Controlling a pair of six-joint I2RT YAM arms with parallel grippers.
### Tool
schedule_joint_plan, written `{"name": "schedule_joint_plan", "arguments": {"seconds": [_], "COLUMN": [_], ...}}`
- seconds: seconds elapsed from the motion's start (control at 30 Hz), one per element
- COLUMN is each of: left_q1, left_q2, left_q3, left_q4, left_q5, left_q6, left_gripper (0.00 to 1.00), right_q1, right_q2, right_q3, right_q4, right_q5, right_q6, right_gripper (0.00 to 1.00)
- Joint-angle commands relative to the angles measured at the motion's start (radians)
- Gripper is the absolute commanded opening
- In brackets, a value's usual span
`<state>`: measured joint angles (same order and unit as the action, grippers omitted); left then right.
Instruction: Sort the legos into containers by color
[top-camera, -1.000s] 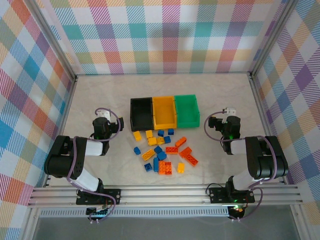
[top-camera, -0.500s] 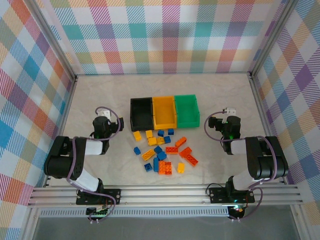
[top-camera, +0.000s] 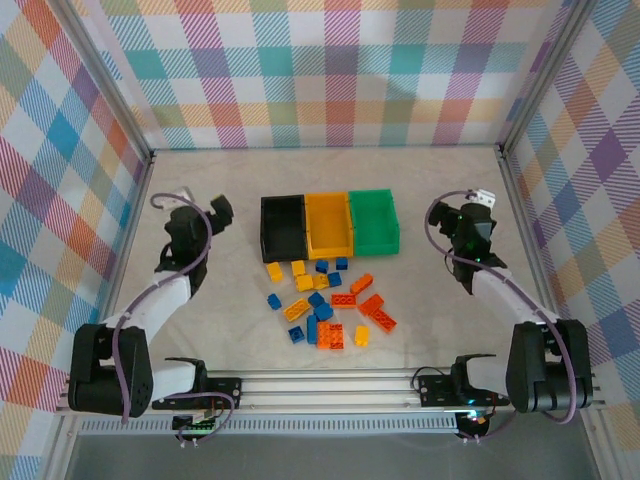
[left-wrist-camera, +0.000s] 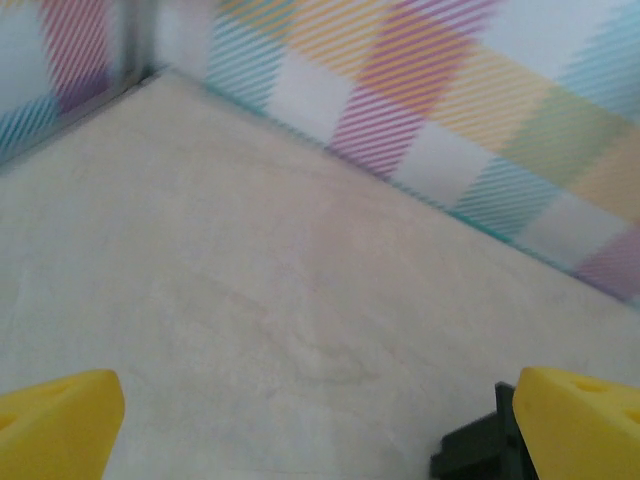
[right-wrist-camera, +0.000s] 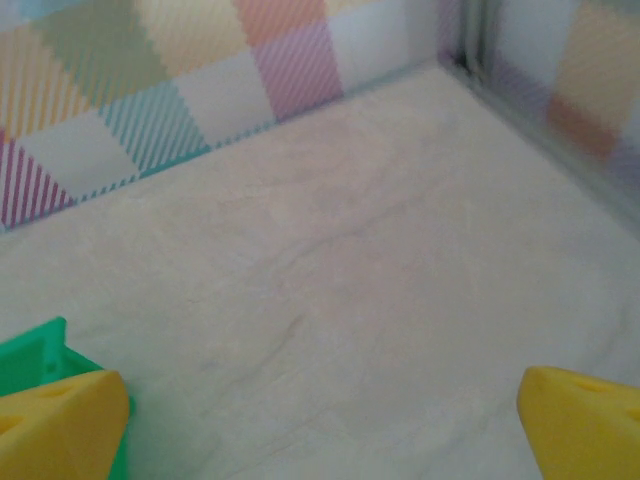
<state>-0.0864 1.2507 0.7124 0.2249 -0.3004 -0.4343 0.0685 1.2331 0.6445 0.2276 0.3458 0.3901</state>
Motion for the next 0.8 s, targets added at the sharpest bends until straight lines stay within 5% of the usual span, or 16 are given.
{"name": "schedule_joint_plan", "arguments": {"seconds": [0.0, 0.1, 0.3, 0.57, 0.77], "left_q1": [0.015, 0.013, -0.013, -0.238, -0.283], "left_q2": [0.048, 0.075, 0.033, -0.092, -0.184], "left_q3": [0.187, 0.206, 0.161, 0.055, -0.029], "left_q4": [-0.397, -0.4, -0.341, -0.343, -0.376], "left_q5": [-0.036, 0.11, 0.418, 0.376, 0.397], "left_q6": [-0.321, -0.35, -0.379, -0.291, -0.302], "left_gripper": [1.0, 1.0, 1.0, 1.0, 1.0], "right_q1": [-0.043, -0.037, 0.103, 0.188, 0.197], "right_q2": [-0.001, 0.035, 0.065, 0.202, 0.369], "right_q3": [0.019, 0.059, 0.153, 0.25, 0.373], "right_q4": [-0.13, -0.165, -0.442, -0.449, -0.462], "right_q5": [-0.155, -0.322, -0.332, -0.291, -0.292], "right_q6": [0.284, 0.274, 0.149, 0.045, 0.0], "right_gripper": [1.0, 1.0, 1.0, 0.95, 0.86]}}
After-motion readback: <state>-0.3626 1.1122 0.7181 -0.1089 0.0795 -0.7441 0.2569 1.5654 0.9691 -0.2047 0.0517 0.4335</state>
